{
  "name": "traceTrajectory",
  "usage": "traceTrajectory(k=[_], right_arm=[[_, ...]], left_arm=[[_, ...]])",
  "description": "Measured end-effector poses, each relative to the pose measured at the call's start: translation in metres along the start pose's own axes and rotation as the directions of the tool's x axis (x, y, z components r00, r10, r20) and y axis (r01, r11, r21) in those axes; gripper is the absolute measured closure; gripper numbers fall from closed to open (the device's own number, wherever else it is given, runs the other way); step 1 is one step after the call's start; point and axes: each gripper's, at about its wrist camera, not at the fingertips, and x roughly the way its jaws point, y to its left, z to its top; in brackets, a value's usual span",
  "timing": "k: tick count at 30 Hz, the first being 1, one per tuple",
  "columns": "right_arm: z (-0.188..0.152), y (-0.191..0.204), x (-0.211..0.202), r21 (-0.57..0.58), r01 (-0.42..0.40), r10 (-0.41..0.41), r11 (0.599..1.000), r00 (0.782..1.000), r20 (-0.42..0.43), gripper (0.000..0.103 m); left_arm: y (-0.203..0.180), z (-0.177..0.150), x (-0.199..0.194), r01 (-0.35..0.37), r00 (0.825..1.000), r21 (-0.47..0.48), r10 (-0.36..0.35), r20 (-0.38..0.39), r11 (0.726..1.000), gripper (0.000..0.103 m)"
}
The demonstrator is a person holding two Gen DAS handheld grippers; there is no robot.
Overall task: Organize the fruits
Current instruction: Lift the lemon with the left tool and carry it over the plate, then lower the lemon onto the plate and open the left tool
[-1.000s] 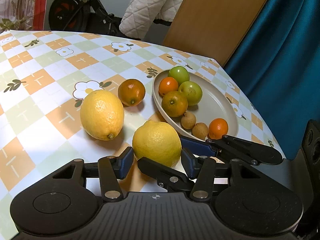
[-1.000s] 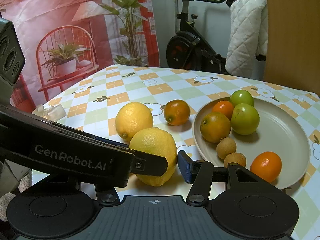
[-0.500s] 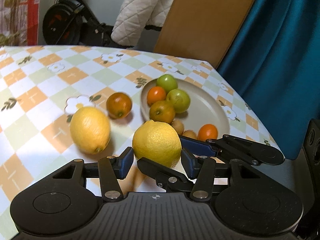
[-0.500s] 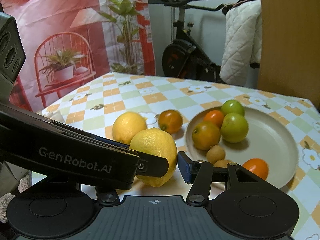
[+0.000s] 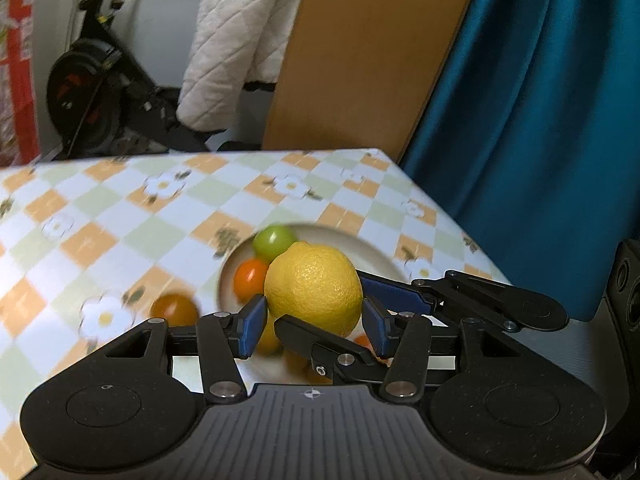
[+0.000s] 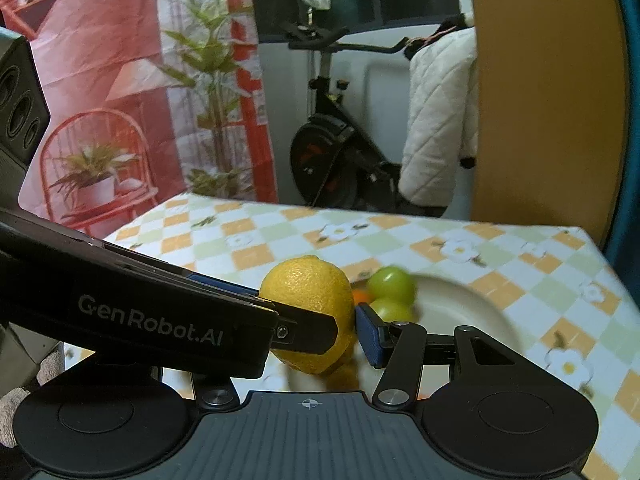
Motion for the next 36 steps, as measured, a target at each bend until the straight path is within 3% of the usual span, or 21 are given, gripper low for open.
traceTrajectory(k=[8, 17, 36], right_arm=[[0.019, -0.056, 0.015, 0.032, 0.045, -0.045, 0.998, 0.999, 0.013, 0.054], [0.009, -0.098, 0.049, 0.079, 0.068, -0.065, 0.995, 0.997, -0.036, 0.054], [-0.012, -0.113, 0.08, 0.145, 0.066, -0.053, 0.987, 0.994, -0.098, 0.054]], left_arm=[[-0.021, 0.034, 0.045, 0.024, 0.999, 0.04, -0.023, -0.029, 0.999, 0.048], [-0.026, 0.044, 0.094, 0.004, 0.994, 0.069, 0.004, -0.106, 0.998, 0.048], [-0.014, 0.043, 0.124, -0.023, 0.984, 0.051, 0.031, -0.175, 0.998, 0.048]])
